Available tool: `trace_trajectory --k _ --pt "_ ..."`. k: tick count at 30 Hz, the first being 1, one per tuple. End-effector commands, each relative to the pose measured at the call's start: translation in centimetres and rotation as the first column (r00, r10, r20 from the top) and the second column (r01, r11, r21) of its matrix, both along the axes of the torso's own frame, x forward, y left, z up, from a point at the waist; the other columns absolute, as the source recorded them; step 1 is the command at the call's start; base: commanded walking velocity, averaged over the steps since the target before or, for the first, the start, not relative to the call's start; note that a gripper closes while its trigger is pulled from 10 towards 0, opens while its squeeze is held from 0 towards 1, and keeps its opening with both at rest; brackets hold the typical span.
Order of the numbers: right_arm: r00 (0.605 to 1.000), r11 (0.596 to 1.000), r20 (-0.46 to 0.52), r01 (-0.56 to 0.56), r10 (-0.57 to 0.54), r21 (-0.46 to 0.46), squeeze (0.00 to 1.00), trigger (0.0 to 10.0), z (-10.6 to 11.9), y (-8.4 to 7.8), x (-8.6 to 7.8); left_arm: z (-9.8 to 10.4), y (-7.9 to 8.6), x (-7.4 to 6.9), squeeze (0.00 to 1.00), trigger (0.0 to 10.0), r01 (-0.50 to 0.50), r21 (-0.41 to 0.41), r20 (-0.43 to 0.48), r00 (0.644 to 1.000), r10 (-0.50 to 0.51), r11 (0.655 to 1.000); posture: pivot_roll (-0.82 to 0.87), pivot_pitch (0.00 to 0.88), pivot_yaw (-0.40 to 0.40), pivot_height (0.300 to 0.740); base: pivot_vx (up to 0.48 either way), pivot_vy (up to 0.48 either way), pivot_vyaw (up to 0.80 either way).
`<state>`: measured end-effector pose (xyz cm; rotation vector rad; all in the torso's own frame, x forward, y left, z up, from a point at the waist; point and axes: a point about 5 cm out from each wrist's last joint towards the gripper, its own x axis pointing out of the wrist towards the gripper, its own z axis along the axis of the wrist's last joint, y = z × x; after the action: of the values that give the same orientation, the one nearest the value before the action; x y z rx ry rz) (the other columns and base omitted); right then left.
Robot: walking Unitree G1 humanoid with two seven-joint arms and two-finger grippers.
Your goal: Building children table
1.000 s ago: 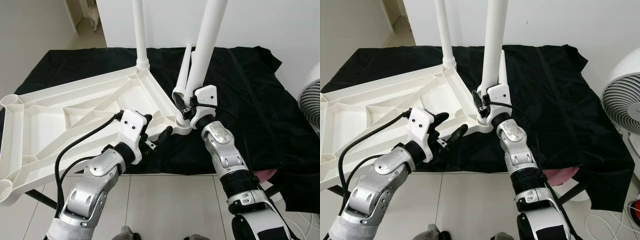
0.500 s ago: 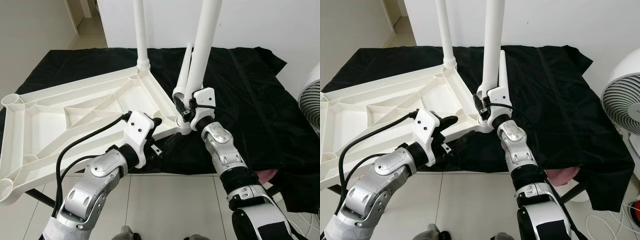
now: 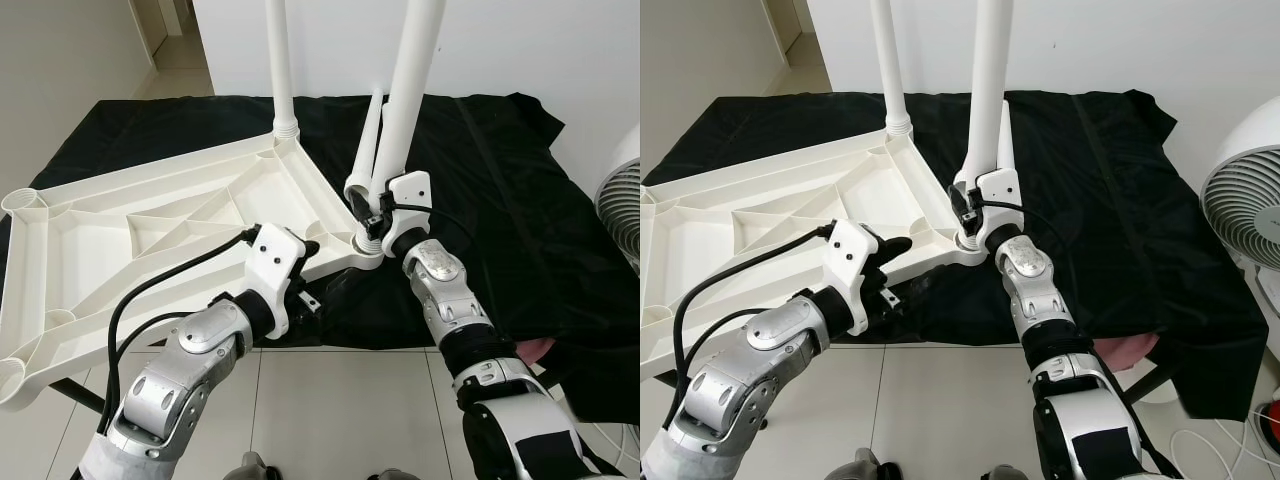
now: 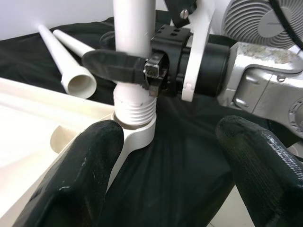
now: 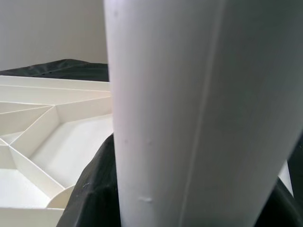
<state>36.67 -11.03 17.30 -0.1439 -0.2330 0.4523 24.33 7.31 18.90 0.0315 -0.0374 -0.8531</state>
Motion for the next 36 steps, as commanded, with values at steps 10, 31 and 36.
trace_trajectory --k 10,31,36 --pt "0.987 0.984 -0.058 -0.153 0.148 -0.089 0.00 10.0 -1.6 0.4 -0.9 0.2 -0.2 -0.5 0.00 10.0 0.061 0.010 -0.007 0.998 -0.061 0.998 -0.04 0.056 0.059 0.740 0.000 0.000 0.00" --pt "0.968 0.985 -0.185 -0.175 0.172 0.000 0.00 10.0 -2.7 -1.3 -0.5 0.7 -0.3 -0.4 0.00 10.0 0.063 -0.004 -0.018 0.998 -0.063 0.998 -0.04 0.071 0.064 0.740 0.000 0.000 0.00" --pt "0.968 0.990 -0.208 -0.142 0.142 0.013 0.00 10.0 -3.0 -1.4 -0.3 0.8 -0.4 -0.4 0.00 10.0 0.065 -0.002 -0.016 0.998 -0.065 0.998 -0.04 0.071 0.063 0.740 0.000 0.000 0.00"
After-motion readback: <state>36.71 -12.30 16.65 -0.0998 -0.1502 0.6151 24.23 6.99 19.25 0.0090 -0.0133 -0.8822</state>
